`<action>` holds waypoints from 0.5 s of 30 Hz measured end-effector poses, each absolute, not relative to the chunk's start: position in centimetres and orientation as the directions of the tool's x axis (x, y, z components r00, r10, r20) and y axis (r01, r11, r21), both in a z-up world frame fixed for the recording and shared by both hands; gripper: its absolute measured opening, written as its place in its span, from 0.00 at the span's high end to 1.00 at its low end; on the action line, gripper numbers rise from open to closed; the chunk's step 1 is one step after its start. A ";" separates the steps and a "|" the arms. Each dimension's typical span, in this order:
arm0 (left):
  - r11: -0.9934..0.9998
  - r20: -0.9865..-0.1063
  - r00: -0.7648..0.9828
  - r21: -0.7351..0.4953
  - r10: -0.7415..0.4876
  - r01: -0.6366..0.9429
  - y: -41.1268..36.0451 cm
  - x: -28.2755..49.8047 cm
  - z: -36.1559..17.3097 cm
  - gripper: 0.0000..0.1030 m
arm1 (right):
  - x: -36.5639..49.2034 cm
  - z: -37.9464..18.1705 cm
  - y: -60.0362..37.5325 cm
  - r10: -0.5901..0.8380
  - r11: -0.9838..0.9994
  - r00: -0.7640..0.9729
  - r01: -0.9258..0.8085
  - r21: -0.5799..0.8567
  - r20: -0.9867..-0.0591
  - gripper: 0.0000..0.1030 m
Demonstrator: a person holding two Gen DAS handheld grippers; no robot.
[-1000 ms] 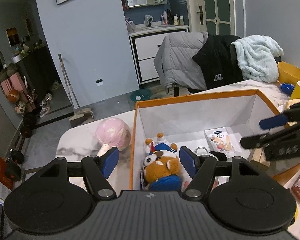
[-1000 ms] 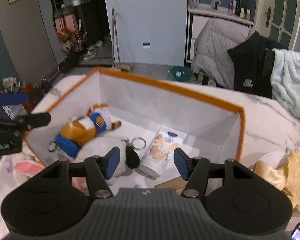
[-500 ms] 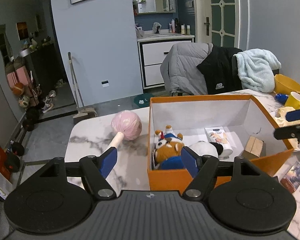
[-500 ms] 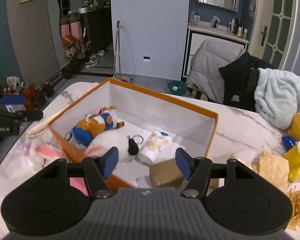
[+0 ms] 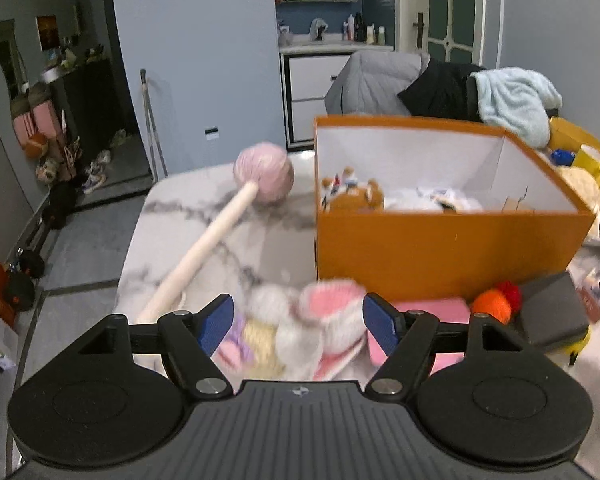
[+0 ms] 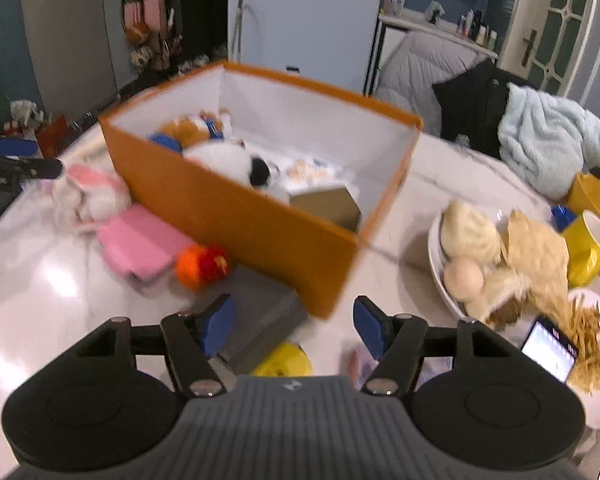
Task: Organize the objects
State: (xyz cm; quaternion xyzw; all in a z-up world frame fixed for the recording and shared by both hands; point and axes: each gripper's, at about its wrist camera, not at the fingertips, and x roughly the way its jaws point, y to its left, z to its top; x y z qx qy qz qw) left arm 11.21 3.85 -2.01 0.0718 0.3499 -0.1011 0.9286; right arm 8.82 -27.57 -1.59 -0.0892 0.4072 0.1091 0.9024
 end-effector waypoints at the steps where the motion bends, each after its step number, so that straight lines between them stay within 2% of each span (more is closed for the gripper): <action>1: 0.968 -0.667 0.732 0.061 -0.141 0.243 4.0 10.9 -2.4 0.18 | 8.8 -2.1 -28.0 0.119 0.963 0.635 -0.262 -0.068 -0.764 0.33; 5: 0.960 -0.683 0.717 0.082 -0.140 0.266 4.0 10.4 -3.3 0.18 | 9.0 -4.4 -29.9 0.112 0.975 0.585 -0.219 -0.024 -0.803 0.33; 10: 0.958 -0.695 0.705 0.087 -0.138 0.274 3.7 10.5 -3.7 0.18 | 9.4 -5.9 -31.0 0.175 0.975 0.537 -0.212 0.069 -0.825 0.31; 15: 0.959 -0.690 0.708 0.073 -0.151 0.275 3.3 10.6 -3.6 0.17 | 9.2 -6.8 -29.3 0.195 0.954 0.533 -0.296 0.034 -0.823 0.29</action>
